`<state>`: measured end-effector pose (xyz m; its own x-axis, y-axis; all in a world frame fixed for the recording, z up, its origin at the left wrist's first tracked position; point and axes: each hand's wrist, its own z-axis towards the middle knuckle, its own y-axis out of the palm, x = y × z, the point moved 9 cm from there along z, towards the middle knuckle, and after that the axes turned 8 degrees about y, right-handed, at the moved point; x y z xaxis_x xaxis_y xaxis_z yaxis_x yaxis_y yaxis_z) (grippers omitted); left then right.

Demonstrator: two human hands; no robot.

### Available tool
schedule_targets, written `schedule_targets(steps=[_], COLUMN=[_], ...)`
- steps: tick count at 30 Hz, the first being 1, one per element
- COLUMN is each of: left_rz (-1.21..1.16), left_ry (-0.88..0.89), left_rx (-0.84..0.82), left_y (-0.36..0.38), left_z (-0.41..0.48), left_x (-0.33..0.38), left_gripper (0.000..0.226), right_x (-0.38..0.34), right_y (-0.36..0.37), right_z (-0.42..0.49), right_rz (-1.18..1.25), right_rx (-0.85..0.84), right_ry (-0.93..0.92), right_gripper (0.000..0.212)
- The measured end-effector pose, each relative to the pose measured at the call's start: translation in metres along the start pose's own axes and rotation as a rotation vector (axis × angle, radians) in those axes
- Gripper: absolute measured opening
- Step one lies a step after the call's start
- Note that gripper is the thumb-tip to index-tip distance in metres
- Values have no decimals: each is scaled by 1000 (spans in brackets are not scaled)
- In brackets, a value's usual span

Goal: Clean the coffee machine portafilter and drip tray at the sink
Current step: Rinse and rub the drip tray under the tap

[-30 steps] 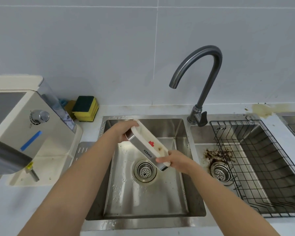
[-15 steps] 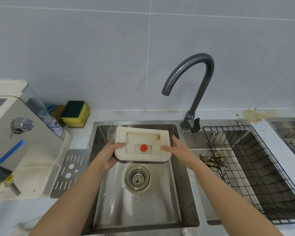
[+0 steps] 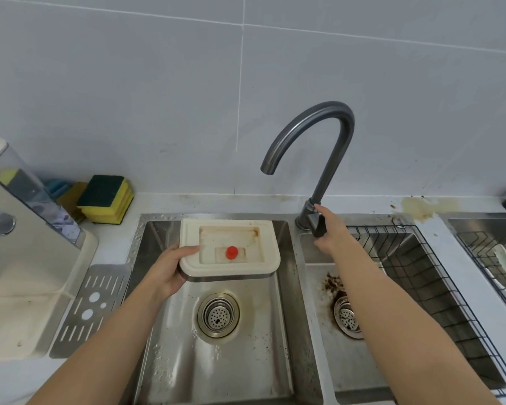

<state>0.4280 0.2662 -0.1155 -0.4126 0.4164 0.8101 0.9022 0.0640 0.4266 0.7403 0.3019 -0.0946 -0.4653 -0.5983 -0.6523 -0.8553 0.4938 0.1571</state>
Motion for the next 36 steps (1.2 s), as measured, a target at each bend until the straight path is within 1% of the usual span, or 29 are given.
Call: schedule_targets(steps=[2,3,5,8,11,13,16,22,28,33,36], left_rz=[-10,-8,3,12,11,16,17,6,-21,-31,-37], left_ry=[-7,-13,-31,-51,-70,-82,-96,-119,-114,-106,-102], left_rx=[-1,-1,3,19,22,14,-5,-51,-46,-34,-34], left_y=[2,3,4,5,6,8,11,15,16,15,14], left_z=[1,2,2,4,4,3,2,1,1,2,3], left_x=[-2,-3,-5,-8,-10,-12,-14,-16,-17,-16,-15], left_gripper=[31,34,40,45,43,40,36,27,22,20,21], right_x=[0,0,-1,-2,-2,-3,-1,3,5,6,6], right_y=[-1,1,4,1,-3,-3,-2,-3,-6,-7,-6], right_z=[5,7,10,12,15,14,15,17,17,18,19], right_rz=[-36,-35,-15,-22,-60,-39,7,83,140,121,113], right_rx=[36,35,26,70,107,97,63,12,-5,-8,-39], right_ry=[23,30,37,59,63,55,60,68,51,40,40], right_gripper=[46,45,32,5,18,21,19,22,23,23,22])
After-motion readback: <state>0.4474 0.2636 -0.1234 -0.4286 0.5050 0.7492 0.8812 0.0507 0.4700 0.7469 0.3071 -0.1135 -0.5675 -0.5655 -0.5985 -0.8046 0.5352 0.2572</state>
